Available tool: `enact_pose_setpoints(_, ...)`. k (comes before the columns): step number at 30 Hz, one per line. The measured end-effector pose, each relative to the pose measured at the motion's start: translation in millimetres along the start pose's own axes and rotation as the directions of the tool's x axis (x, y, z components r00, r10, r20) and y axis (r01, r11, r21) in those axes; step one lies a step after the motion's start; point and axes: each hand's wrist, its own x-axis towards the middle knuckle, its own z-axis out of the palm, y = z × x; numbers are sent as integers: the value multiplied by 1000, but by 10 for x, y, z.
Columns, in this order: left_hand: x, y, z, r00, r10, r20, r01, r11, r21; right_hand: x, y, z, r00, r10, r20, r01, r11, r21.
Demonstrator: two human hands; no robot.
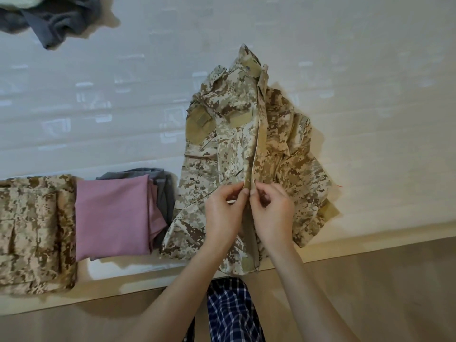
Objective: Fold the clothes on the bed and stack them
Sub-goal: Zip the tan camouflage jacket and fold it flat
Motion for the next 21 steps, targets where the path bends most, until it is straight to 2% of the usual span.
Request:
enact_pose_setpoints(3,-7,27,-22,999,-43,-17,42,999,-26,-15,27,-33,1000,14,-21,-13,998,63)
enact_pose_setpoints(7,-31,27,-13,999,-31,-15,31,999,-33,-58,32,-20,998,-59,12,59,998,38)
enact_pose_setpoints(9,-34,10,-24,999,-25,31,26,998,-49,-67,31,-8,994,-100,35,100,995,-4)
enact_pose_setpoints(13,32,33,-64,984,-113,136,133,980,-150,-102,36,-4,973,-168,157,184,979,-93)
enact_pose_setpoints(16,181,80,-83,987,-57,149,62,998,-27,-152,56,-26,951,-196,241,224,970,-97)
enact_pose_setpoints(18,274,112,-88,992,-24,128,18,998,52,-204,99,-61,955,-151,255,168,985,-44)
enact_pose_setpoints(21,351,142,-80,995,-54,78,49,997,67,-322,218,-130,948,-24,319,13,999,36)
